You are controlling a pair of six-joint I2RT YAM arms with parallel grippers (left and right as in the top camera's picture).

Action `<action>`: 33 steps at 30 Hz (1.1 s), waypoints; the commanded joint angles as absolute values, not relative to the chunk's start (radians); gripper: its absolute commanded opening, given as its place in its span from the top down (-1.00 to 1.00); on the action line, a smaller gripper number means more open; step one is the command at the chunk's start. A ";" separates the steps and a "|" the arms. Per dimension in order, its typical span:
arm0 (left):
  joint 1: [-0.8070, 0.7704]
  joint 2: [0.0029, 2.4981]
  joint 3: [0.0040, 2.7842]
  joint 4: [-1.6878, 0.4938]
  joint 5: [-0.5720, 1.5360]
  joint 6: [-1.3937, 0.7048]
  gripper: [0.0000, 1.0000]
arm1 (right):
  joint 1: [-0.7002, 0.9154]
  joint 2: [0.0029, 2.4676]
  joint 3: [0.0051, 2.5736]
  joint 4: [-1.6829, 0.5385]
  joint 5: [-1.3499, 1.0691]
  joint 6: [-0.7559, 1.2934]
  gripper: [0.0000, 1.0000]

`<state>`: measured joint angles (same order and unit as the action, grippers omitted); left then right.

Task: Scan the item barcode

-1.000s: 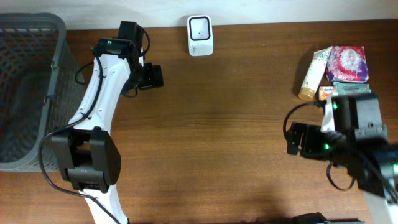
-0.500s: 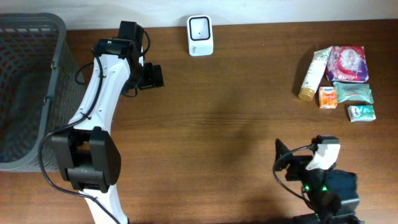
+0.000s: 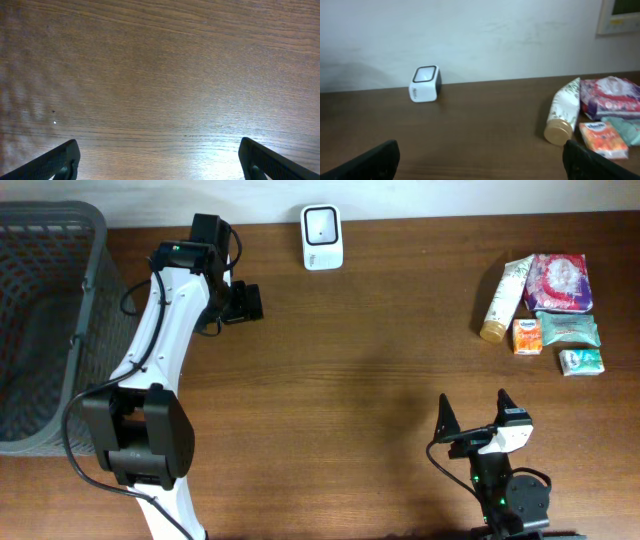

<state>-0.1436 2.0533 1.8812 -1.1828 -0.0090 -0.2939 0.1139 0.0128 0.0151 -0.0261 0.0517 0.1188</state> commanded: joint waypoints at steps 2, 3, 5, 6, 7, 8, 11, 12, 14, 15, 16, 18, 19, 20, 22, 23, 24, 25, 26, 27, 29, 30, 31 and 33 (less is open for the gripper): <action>-0.139 2.040 1.882 -1.183 -0.016 -0.286 -0.98 | 0.076 0.004 0.006 -0.073 0.099 0.108 -0.97; -0.139 2.040 1.882 -1.183 -0.016 -0.286 -0.98 | 0.064 0.003 0.006 -0.074 0.098 0.109 -0.97; -0.139 2.040 1.882 -1.183 -0.015 -0.286 -0.98 | 0.031 0.003 0.006 -0.073 0.094 0.109 -0.97; -0.139 2.040 1.882 -1.183 -0.015 -0.286 -0.98 | 0.031 0.003 0.006 -0.073 0.094 0.109 -0.97; -0.139 2.040 1.882 -1.183 -0.015 -0.286 -0.98 | 0.031 0.003 0.006 -0.074 0.094 0.108 -0.97; -0.141 2.040 1.882 -1.183 -0.015 -0.286 -0.98 | 0.031 0.003 0.006 -0.075 0.094 0.108 -0.97; -0.143 2.040 1.882 -1.183 -0.015 -0.286 -0.98 | 0.031 0.003 0.006 -0.075 0.099 0.104 -0.97; -0.143 2.040 1.882 -1.183 -0.015 -0.286 -0.98 | 0.030 0.003 0.006 -0.075 0.100 0.104 -0.97; -0.143 2.040 1.882 -1.183 -0.015 -0.286 -0.98 | 0.030 0.003 0.006 -0.075 0.099 0.104 -0.97; -0.143 2.040 1.882 -1.183 -0.015 -0.286 -0.98 | 0.030 0.003 0.006 -0.076 0.094 0.104 -0.97; -0.143 2.040 1.882 -1.183 -0.015 -0.286 -0.98 | 0.030 0.003 0.006 -0.076 0.086 0.105 -0.97; -0.143 2.040 1.882 -1.183 -0.015 -0.286 -0.98 | 0.030 0.003 0.006 -0.076 0.086 0.104 -0.97; -0.143 2.040 1.882 -1.183 -0.015 -0.286 -0.98 | 0.031 0.003 0.006 -0.075 0.086 0.105 -0.97; -0.143 2.040 1.882 -1.183 -0.015 -0.286 -0.98 | 0.031 0.003 0.006 -0.075 0.083 0.105 -0.97; -0.143 2.040 1.882 -1.183 -0.016 -0.286 -0.98 | 0.031 0.003 0.006 -0.075 0.083 0.105 -0.97; -0.143 2.040 1.882 -1.183 -0.015 -0.286 -0.98 | 0.031 0.003 0.006 -0.075 0.083 0.105 -0.97; -0.143 2.040 1.882 -1.183 -0.015 -0.286 -0.98 | 0.031 0.004 0.006 -0.075 0.083 0.105 -0.97; -0.143 2.040 1.882 -1.183 -0.016 -0.286 -0.98 | 0.031 0.004 0.006 -0.075 0.083 0.105 -0.97; -0.143 2.040 1.882 -1.183 -0.015 -0.286 -0.98 | 0.031 0.004 0.006 -0.075 0.083 0.105 -0.97; -0.143 2.040 1.882 -1.183 -0.015 -0.286 -0.98 | 0.031 0.004 0.006 -0.075 0.083 0.105 -0.98; -0.143 2.040 1.882 -1.183 -0.015 -0.286 -0.98 | 0.031 0.004 0.006 -0.075 0.083 0.105 -0.97; -0.143 2.040 1.882 -1.183 -0.015 -0.286 -0.98 | 0.031 0.004 0.006 -0.075 0.083 0.105 -0.97; -0.143 2.040 1.882 -1.183 -0.015 -0.286 -0.98 | 0.031 0.004 0.006 -0.075 0.083 0.105 -0.97; -0.143 2.040 1.882 -1.183 -0.015 -0.286 -0.98 | 0.031 0.004 0.006 -0.075 0.083 0.105 -0.97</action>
<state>-0.1436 2.0533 1.8812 -1.1828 -0.0090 -0.2939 0.0368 0.0120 0.0147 -0.0711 0.0814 0.1051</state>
